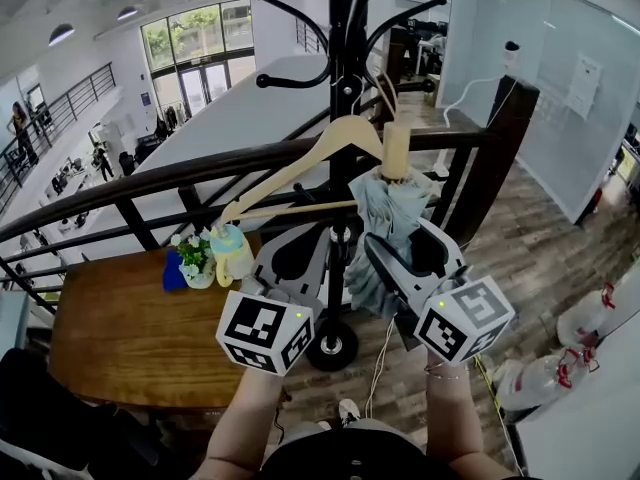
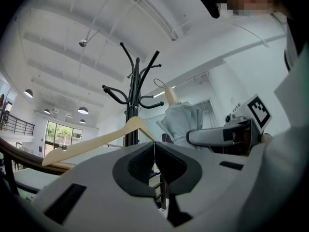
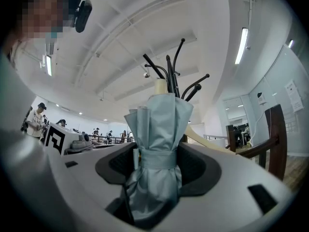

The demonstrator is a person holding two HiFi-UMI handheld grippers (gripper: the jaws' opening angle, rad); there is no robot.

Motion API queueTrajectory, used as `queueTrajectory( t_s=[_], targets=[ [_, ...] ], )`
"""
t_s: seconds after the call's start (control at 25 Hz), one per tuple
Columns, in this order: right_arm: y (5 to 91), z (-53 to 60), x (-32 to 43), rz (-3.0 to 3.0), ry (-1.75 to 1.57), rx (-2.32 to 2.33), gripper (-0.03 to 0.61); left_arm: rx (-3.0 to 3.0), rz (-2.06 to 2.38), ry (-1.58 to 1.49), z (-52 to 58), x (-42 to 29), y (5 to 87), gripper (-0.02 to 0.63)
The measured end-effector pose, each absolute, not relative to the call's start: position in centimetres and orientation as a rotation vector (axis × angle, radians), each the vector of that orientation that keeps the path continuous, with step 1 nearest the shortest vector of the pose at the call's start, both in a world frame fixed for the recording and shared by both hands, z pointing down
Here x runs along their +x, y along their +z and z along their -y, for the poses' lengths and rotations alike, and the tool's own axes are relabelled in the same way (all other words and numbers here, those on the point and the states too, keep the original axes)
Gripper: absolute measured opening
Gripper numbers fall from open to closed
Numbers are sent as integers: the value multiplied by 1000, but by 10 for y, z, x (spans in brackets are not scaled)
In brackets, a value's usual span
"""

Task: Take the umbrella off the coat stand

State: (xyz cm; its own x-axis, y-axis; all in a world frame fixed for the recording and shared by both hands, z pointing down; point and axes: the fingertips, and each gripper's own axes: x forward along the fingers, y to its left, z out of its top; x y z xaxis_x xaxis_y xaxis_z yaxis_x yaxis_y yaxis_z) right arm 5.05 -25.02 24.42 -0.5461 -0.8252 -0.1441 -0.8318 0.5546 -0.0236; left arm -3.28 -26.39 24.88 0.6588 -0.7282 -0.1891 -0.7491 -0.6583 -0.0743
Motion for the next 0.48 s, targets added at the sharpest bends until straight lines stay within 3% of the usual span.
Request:
queueTrajectory(
  t_s=[0.48],
  targets=[
    [276,271,51,-2707,8,-1410,256,-2785,-1256,192,280,-23,275,15]
  ],
)
